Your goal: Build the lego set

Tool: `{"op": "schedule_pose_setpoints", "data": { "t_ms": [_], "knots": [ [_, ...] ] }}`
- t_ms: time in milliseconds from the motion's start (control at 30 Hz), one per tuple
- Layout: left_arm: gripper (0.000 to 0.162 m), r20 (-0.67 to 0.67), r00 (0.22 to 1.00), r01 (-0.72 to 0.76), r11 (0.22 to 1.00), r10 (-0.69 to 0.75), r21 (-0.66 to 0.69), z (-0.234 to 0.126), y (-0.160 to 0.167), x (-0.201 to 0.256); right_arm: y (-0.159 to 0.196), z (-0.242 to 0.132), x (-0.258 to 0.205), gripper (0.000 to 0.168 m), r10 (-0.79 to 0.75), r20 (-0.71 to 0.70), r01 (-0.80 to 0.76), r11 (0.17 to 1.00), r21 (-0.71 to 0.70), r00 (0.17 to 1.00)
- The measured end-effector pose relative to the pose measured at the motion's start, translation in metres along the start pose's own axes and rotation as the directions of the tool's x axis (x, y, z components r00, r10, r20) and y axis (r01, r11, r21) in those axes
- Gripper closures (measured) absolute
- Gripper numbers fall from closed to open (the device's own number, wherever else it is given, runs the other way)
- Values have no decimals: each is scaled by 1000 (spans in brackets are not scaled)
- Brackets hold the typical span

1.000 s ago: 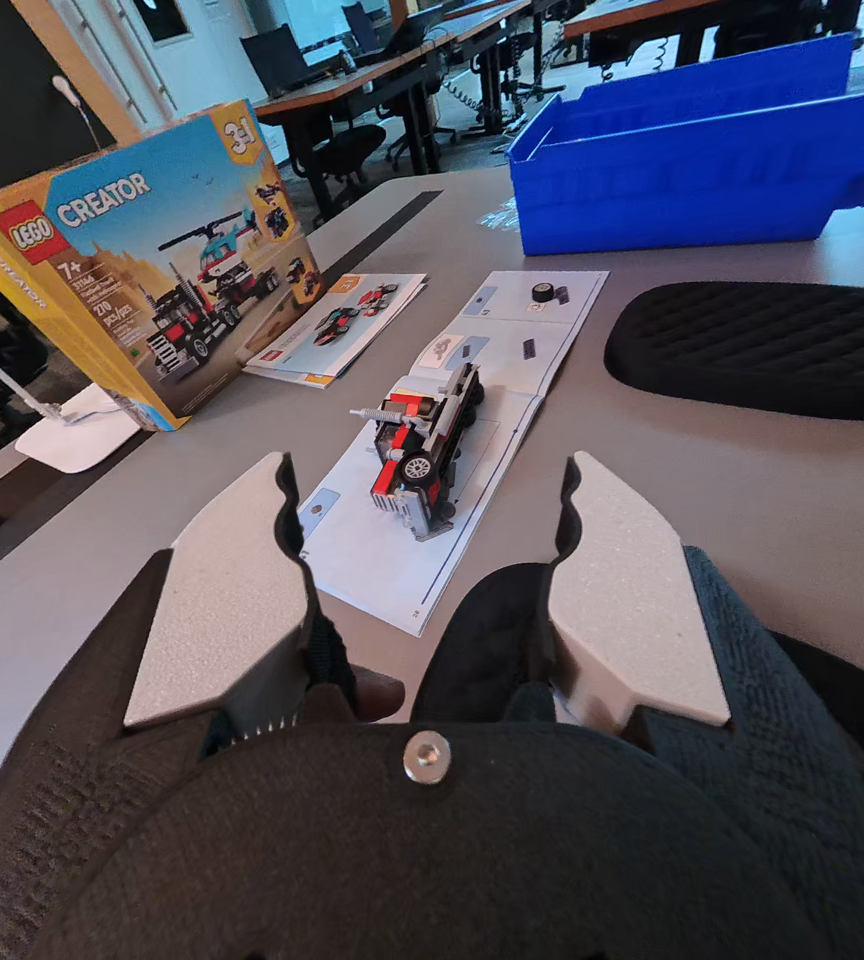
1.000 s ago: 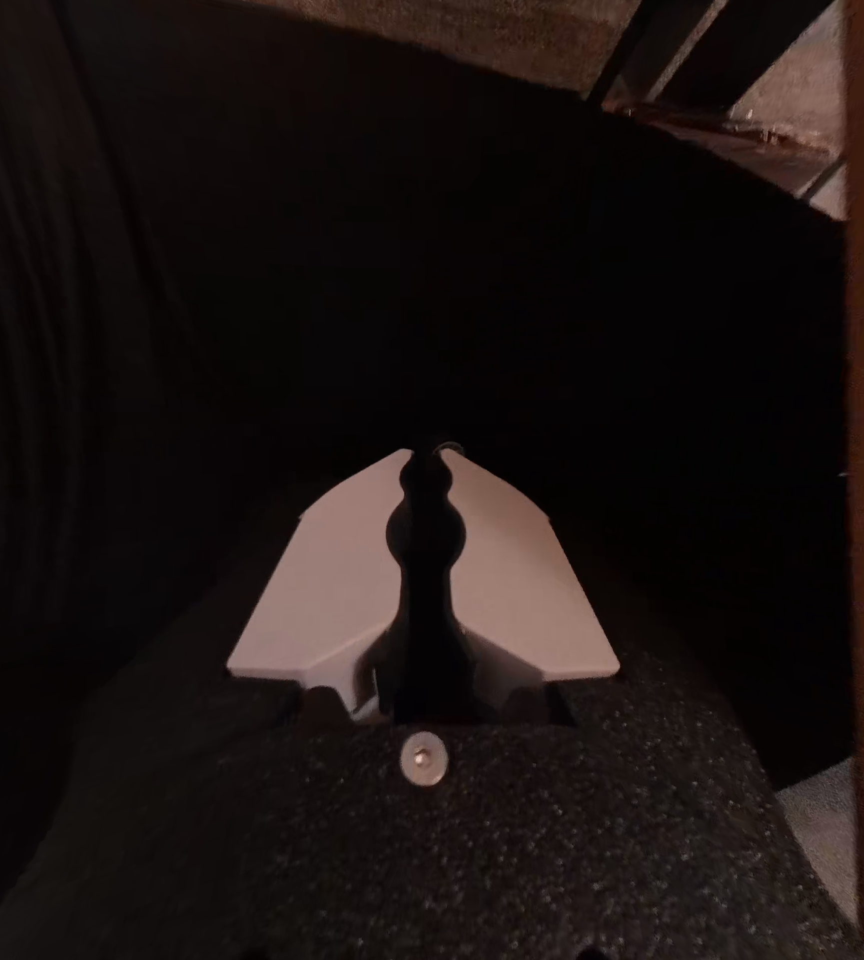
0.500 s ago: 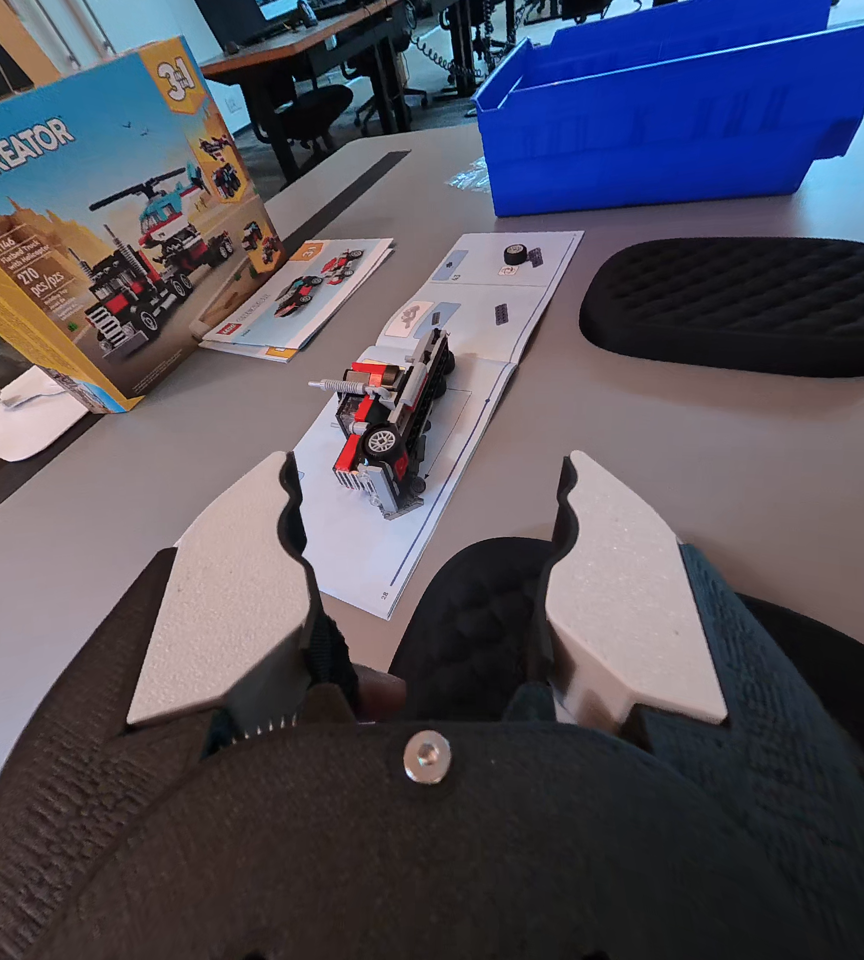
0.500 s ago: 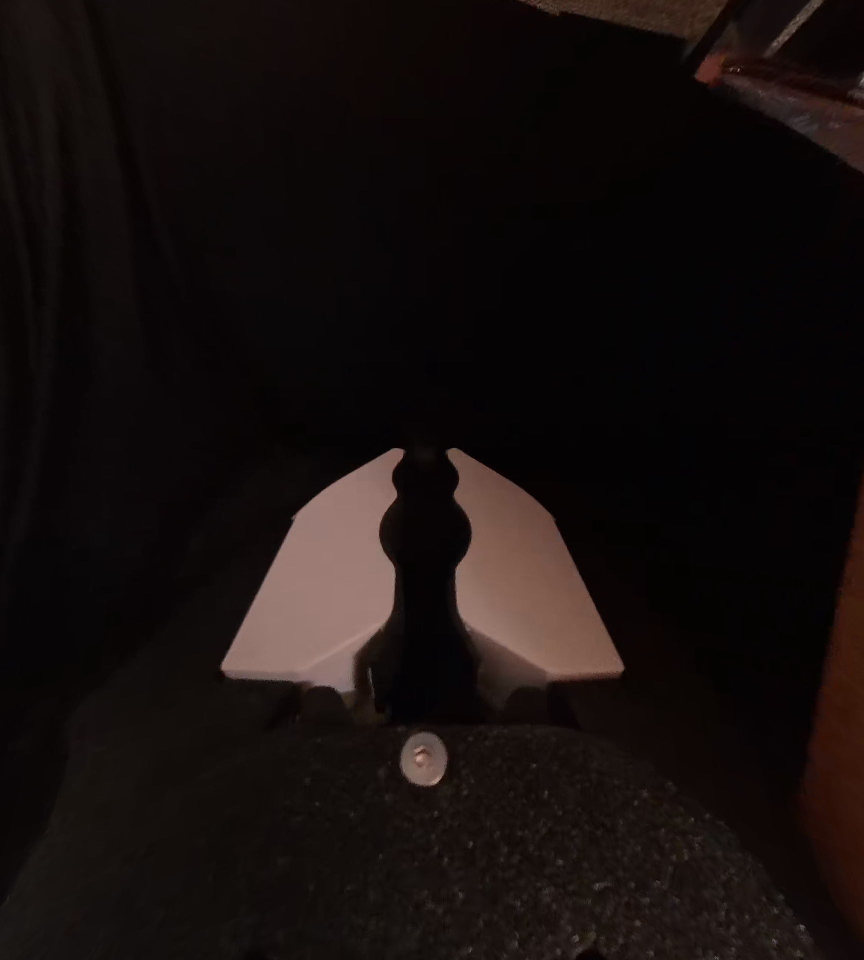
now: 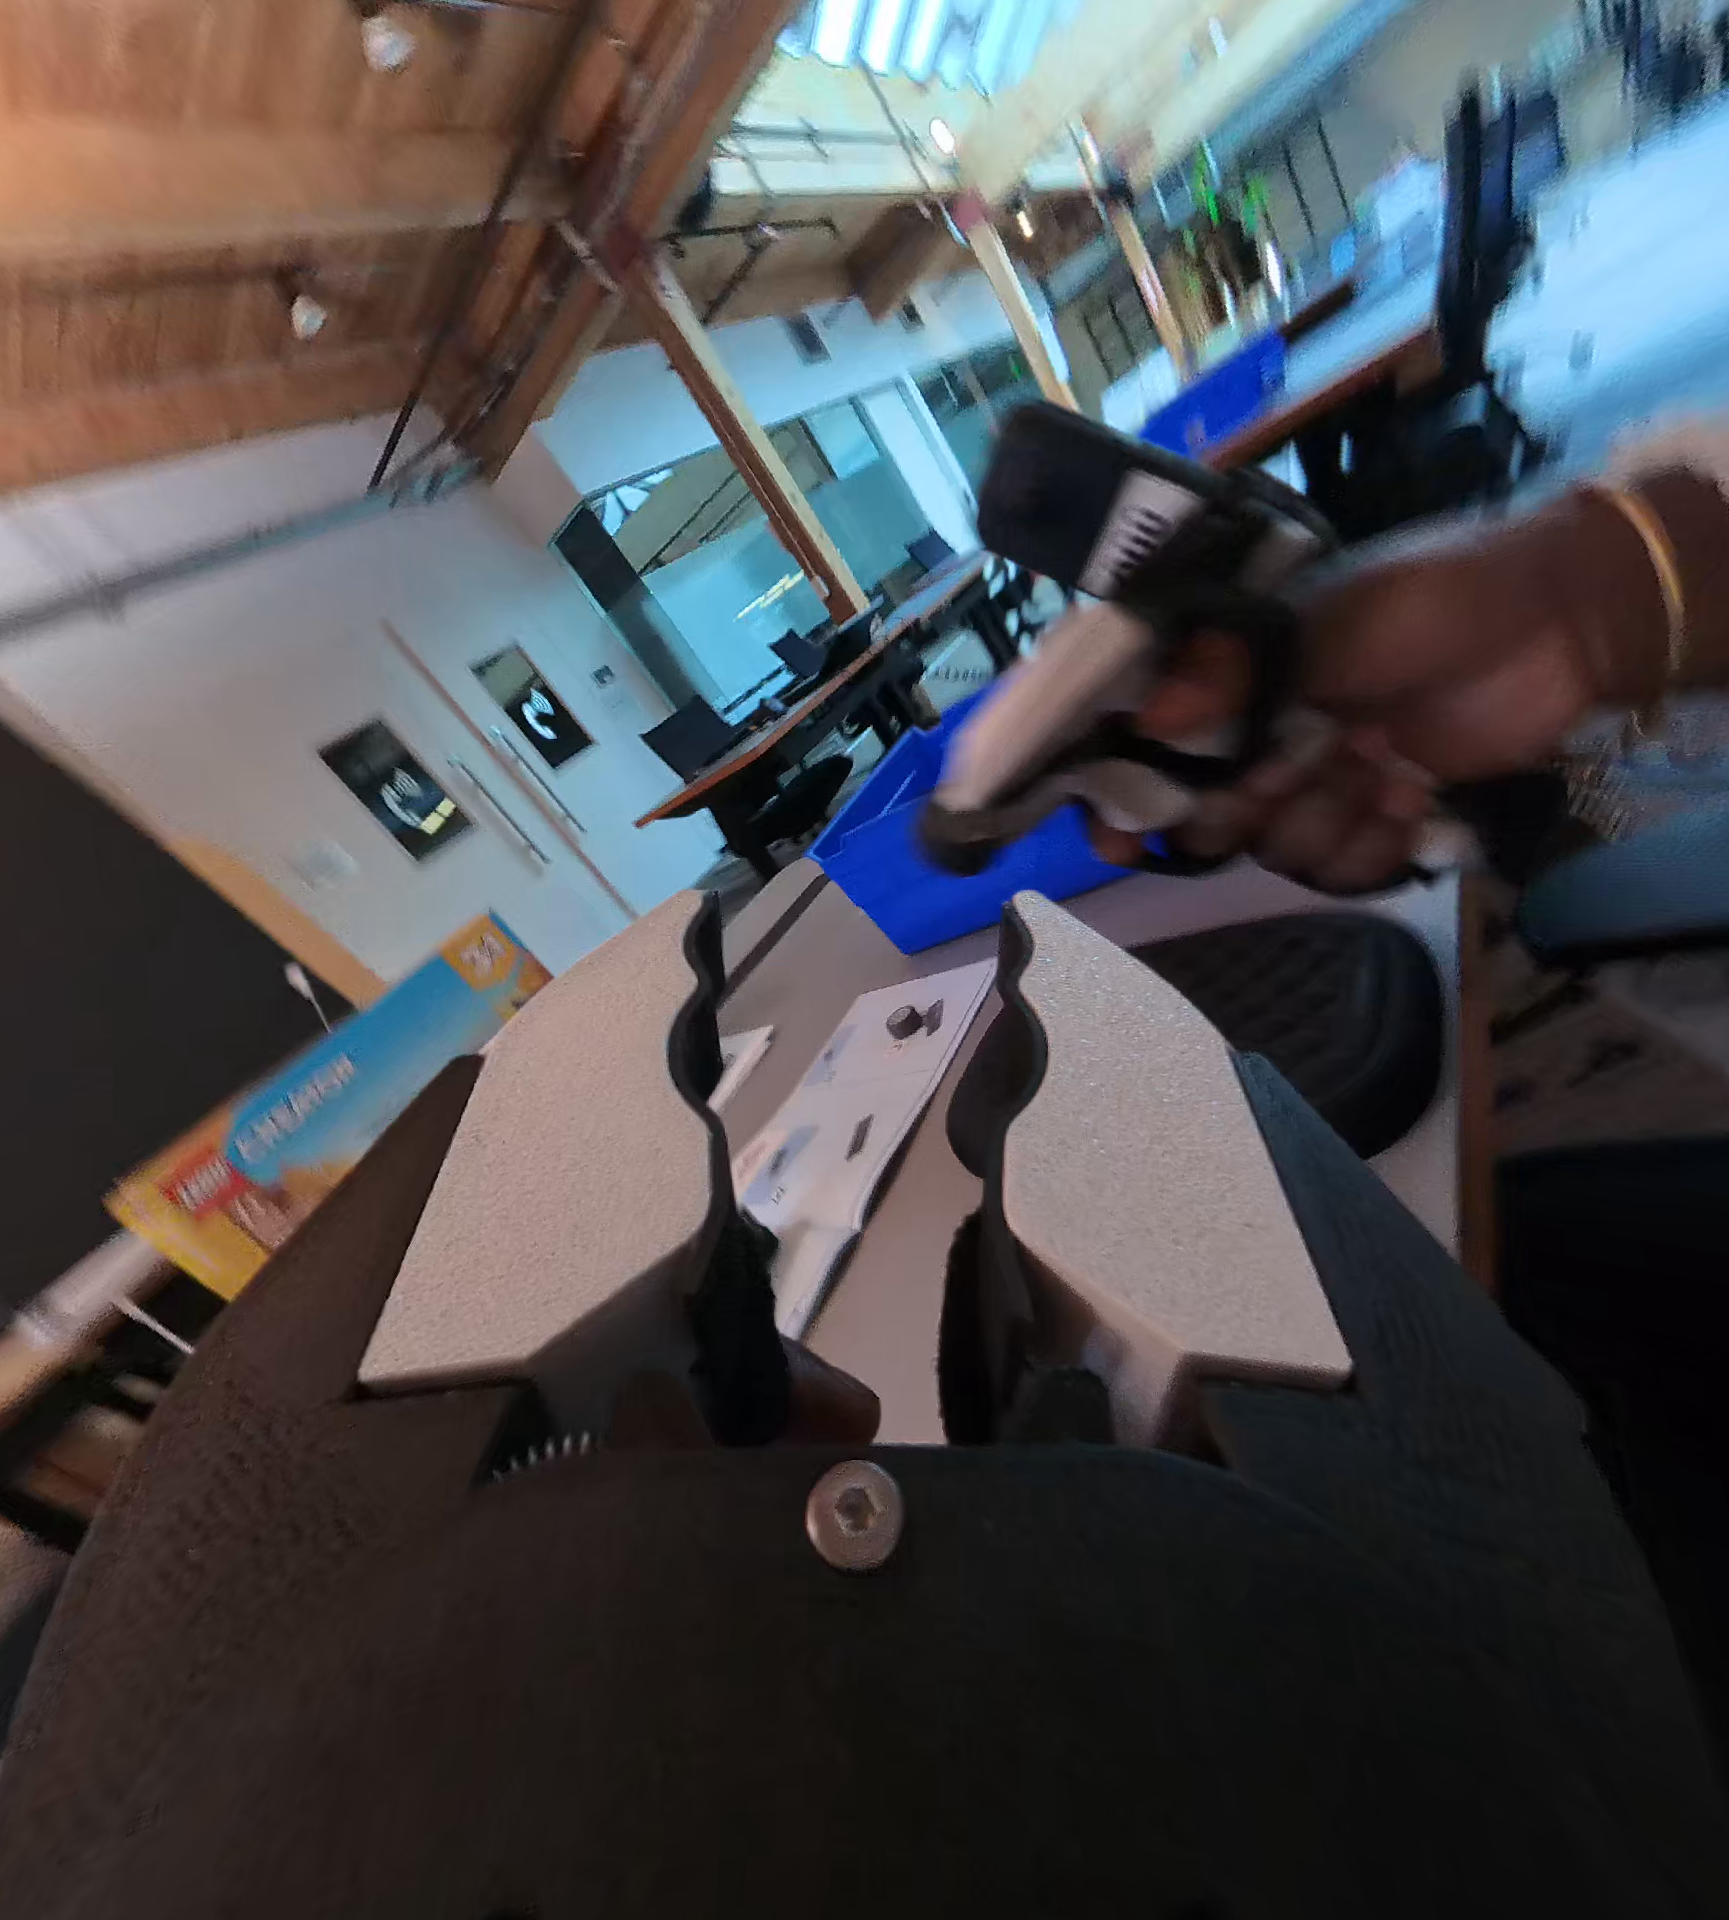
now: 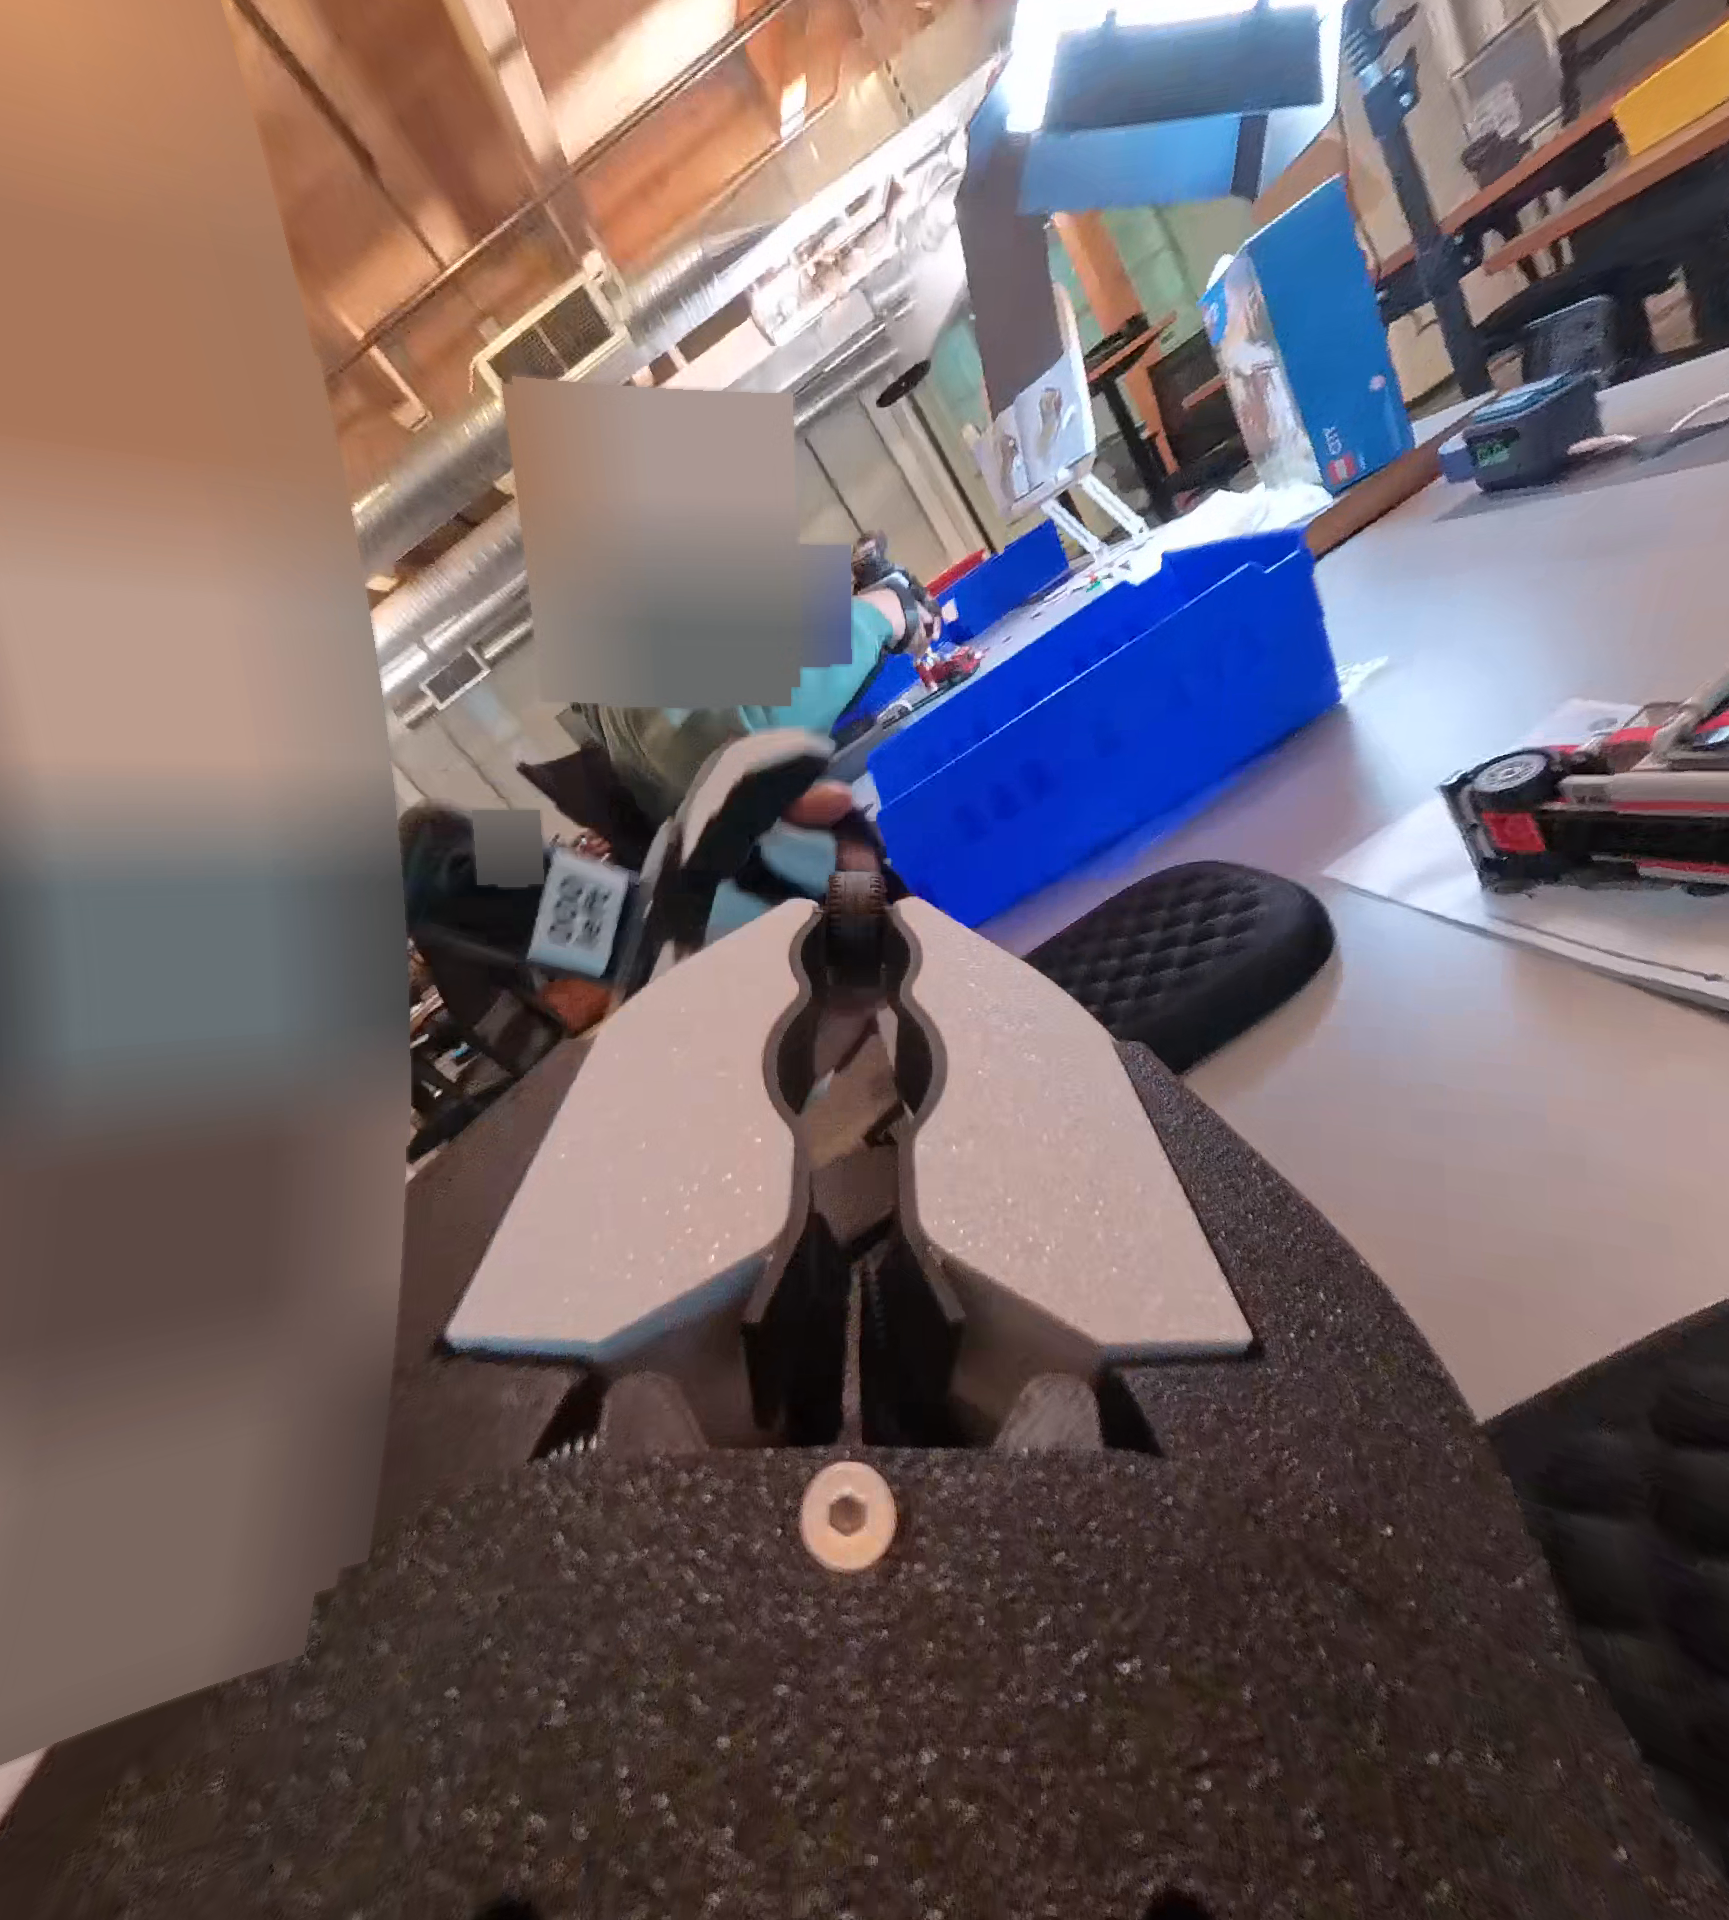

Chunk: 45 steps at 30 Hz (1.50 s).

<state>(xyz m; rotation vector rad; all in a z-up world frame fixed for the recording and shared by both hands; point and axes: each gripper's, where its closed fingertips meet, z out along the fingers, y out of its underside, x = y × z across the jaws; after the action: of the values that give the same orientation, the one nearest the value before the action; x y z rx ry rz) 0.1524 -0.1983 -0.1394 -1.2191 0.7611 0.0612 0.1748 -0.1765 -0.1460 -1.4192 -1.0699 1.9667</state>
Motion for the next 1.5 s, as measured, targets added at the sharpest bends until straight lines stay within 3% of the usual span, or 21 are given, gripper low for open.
{"op": "schedule_pose_setpoints", "data": {
  "t_ms": [100,300,433,533,567,600,667,733,767,867,1000,1100,1300,1400,1500],
  "knots": [
    [117,-20,989,-150,987,149,-59,24,0,17,-6,0,3,158,6,-11,-6,1000,1,1000],
    [135,-13,956,-291,942,293,-167,47,5,18,-5,-1,-4,158,41,13,-41,999,2,999],
    [140,-1,982,-185,975,187,-125,50,-1,18,-8,-4,-9,158,52,45,-54,998,37,998],
    [140,-16,996,90,996,-90,2,50,-16,16,-23,-10,-26,144,-35,146,15,990,137,989],
    [140,-44,967,254,965,-252,66,49,-24,12,-31,-15,-36,135,-101,195,63,979,195,976],
    [140,-111,895,445,885,-432,138,48,-34,9,-36,-20,-43,132,-210,197,160,956,244,958],
    [140,-298,626,780,581,-721,233,41,-51,-2,-42,-26,-45,129,-519,45,488,827,280,854],
    [141,-466,344,937,263,-815,231,36,-58,-12,-44,-24,-50,131,-782,-111,784,585,206,613],
    [140,-511,236,966,144,-826,214,35,-58,-14,-42,-18,-50,129,-863,-140,873,471,124,485],
    [140,-585,40,987,-61,-810,152,37,-59,-13,-42,3,-45,124,-962,-108,964,258,-55,252],
    [140,-603,-69,975,-181,-795,128,38,-59,-17,-46,18,-48,133,-997,-71,991,27,-128,19],
    [140,-626,-115,960,-249,-771,129,35,-60,-22,-43,26,-40,135,-998,-39,980,-42,-195,-51],
    [140,-651,-170,950,-299,-740,92,38,-57,-23,-49,27,-38,147,-995,-50,975,-70,-210,-82],
    [140,-644,-157,959,-272,-749,83,40,-54,-22,-49,25,-34,147,-999,-40,979,-20,-201,-29],
    [136,-607,-90,981,-175,-790,82,41,-46,-19,-44,23,-29,147,-995,0,980,99,-173,100]
  ]
}}
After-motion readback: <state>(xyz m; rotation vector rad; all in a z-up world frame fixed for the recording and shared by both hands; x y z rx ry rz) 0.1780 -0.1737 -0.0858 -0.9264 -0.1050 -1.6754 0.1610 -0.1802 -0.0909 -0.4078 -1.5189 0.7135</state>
